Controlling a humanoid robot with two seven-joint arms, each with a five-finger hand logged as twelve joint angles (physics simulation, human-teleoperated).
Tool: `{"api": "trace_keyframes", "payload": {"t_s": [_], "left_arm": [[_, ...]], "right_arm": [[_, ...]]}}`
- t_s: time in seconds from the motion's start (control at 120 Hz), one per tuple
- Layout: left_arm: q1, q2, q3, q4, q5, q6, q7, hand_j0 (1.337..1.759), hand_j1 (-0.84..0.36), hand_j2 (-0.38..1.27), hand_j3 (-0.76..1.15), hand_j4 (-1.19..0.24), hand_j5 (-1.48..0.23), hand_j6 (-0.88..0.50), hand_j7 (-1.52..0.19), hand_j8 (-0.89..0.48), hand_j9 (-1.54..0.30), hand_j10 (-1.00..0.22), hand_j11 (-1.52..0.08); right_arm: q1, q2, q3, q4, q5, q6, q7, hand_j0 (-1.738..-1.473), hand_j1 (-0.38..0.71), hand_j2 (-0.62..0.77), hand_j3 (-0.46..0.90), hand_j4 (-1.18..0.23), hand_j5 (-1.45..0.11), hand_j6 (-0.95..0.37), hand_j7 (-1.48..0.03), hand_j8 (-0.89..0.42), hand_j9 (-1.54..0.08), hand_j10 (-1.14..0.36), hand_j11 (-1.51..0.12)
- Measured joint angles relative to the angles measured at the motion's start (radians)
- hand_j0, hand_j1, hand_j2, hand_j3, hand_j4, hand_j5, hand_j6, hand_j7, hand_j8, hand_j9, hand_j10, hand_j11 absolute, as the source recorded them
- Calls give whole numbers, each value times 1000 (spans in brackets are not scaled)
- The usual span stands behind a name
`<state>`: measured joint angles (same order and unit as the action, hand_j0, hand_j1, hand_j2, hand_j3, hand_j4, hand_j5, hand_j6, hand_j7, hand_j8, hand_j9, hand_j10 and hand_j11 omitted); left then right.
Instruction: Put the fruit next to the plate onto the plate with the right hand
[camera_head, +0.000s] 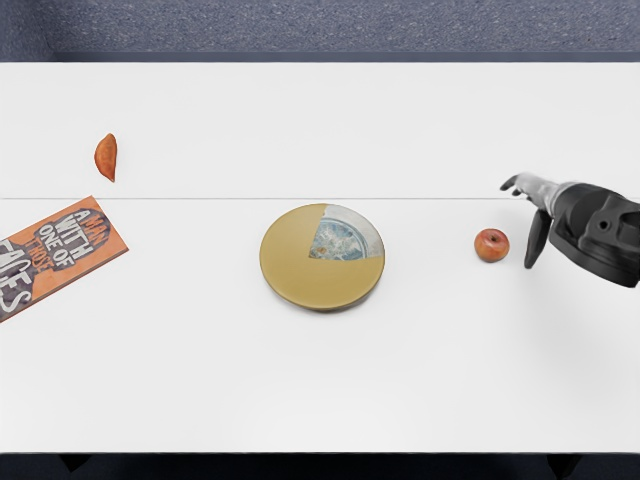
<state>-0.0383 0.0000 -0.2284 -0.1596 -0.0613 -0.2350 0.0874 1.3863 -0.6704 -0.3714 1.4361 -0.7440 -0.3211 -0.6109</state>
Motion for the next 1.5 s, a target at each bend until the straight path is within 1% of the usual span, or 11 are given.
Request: {"api": "trace_keyframes", "payload": {"t_s": [0.217,0.392,0.583,0.833,0.917,0.983,1.292,1.5], "left_arm": [[0,0,-1,0,-1,0,0,1658,349,0,0,0,0,0,0,0,0,0,0],[0,0,-2,0,-1,0,0,1658,349,0,0,0,0,0,0,0,0,0,0],[0,0,-2,0,-1,0,0,1658,349,0,0,0,0,0,0,0,0,0,0],[0,0,-1,0,-2,0,0,1658,349,0,0,0,0,0,0,0,0,0,0],[0,0,-1,0,-2,0,0,1658,349,0,0,0,0,0,0,0,0,0,0],[0,0,-1,0,-1,0,0,1658,349,0,0,0,0,0,0,0,0,0,0],[2,0,0,0,-1,0,0,1658,349,0,0,0,0,0,0,0,0,0,0],[2,0,0,0,-1,0,0,1658,349,0,0,0,0,0,0,0,0,0,0]], "right_arm": [[-41,19,-1,4,-27,-44,0,-1658,-40,-50,0,-262,-337,-264,-337,-263,-337,-262,-337],[-51,25,-1,10,-44,-71,0,-1658,-2,-56,0,-293,-378,-295,-378,-294,-378,-293,-378],[-53,54,-2,10,-52,-89,0,-1658,59,-66,0,-344,-445,-345,-444,-344,-444,-344,-444],[-62,70,-18,9,-67,-153,0,-1658,90,-74,0,-367,-476,-369,-475,-368,-475,-368,-475],[-64,78,-21,9,-67,-159,-1,-1658,117,-105,0,-371,-480,-372,-479,-372,-479,-371,-479],[-65,83,-22,10,-67,-162,-1,-1658,142,-93,0,-371,-486,-375,-482,-373,-484,-373,-483],[-68,91,-23,17,-63,-164,0,-1658,113,-77,0,-378,-492,-380,-490,-379,-491,-379,-491],[-66,102,-23,22,-60,-163,0,-1658,163,-84,0,-426,-552,-427,-552,-426,-552,-426,-552]]}}
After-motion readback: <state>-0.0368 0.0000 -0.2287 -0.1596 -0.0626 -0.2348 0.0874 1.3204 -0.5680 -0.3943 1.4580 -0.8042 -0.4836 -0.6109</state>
